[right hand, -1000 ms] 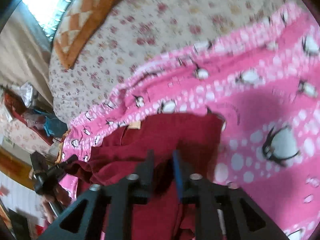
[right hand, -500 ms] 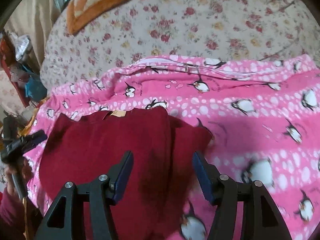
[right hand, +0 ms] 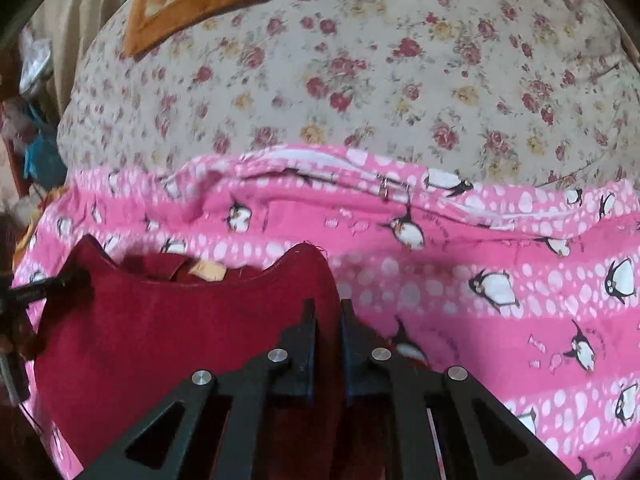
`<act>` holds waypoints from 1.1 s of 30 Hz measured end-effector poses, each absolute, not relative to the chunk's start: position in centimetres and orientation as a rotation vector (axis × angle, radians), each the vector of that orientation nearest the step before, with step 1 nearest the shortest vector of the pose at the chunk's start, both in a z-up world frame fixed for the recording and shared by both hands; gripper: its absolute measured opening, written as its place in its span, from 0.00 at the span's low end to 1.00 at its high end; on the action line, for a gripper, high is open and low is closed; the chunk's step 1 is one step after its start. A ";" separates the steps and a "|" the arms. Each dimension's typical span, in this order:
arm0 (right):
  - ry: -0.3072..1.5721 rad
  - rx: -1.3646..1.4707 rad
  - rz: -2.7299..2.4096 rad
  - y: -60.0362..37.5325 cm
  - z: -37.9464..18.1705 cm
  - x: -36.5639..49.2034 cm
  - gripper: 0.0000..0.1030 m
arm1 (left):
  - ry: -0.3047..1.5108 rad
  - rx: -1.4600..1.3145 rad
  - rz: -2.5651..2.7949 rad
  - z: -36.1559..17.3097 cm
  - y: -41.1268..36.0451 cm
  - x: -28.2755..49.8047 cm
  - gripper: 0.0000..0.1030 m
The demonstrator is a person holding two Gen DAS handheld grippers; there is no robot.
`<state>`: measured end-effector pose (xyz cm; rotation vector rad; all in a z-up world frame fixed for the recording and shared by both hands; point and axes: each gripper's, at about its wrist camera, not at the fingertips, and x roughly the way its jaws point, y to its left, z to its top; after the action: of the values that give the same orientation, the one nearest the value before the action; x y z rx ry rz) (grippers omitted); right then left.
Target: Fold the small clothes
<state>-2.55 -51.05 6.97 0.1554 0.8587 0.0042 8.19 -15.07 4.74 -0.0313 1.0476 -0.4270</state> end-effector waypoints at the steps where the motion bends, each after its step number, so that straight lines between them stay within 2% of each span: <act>1: 0.869 0.149 -0.018 -51.1 6.6 -2.0 0.09 | 1.066 -0.018 -0.406 4.0 -15.3 8.6 0.18; 5: 0.996 0.128 -0.058 -50.8 3.1 0.2 0.10 | 1.125 -0.149 -0.428 3.4 -13.5 9.2 0.21; 6: 1.006 0.140 -0.059 -50.9 3.0 0.0 0.20 | 1.121 -0.164 -0.439 3.7 -13.0 9.0 0.25; 7: 0.987 0.153 -0.063 -51.2 3.4 -0.7 0.36 | 1.115 -0.171 -0.456 4.3 -12.3 8.5 0.29; 9: 0.947 0.185 -0.048 -51.7 4.9 -2.7 0.44 | 1.096 -0.169 -0.502 5.7 -10.8 7.0 0.45; 12: 0.937 0.200 0.034 -51.8 6.7 -6.7 0.44 | 1.055 -0.182 -0.575 7.4 -8.3 4.0 0.61; 21: 0.969 0.197 0.157 -48.9 6.3 -17.0 0.44 | 1.079 0.007 -0.792 6.2 -6.1 -5.3 0.62; 27: 1.006 0.216 0.133 -48.0 4.4 -18.1 0.44 | 1.083 0.036 -0.823 5.2 -7.6 -6.4 0.61; 28: 1.004 0.224 0.134 -48.0 4.3 -18.1 0.44 | 1.089 0.033 -0.835 4.9 -8.1 -6.4 0.60; 29: 0.998 0.245 0.136 -47.9 4.1 -18.0 0.44 | 1.102 0.048 -0.834 4.6 -8.4 -6.2 0.51; 30: 0.991 0.265 0.133 -47.8 4.0 -18.0 0.41 | 1.116 0.072 -0.827 4.3 -8.7 -6.2 0.28; 31: 0.991 0.263 0.132 -47.6 4.0 -17.9 0.27 | 1.135 0.097 -0.822 3.9 -8.8 -6.2 0.21; 32: 0.991 0.249 0.136 -47.4 4.1 -17.9 0.19 | 1.151 0.113 -0.799 3.5 -8.7 -6.1 0.12; 33: 0.991 0.232 0.128 -47.3 4.4 -17.9 0.17 | 1.157 0.117 -0.790 3.4 -8.6 -6.0 0.12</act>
<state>-17.86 -47.28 4.44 0.2319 0.9907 0.1284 -6.04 -8.57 3.45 0.1169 1.1574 -0.7904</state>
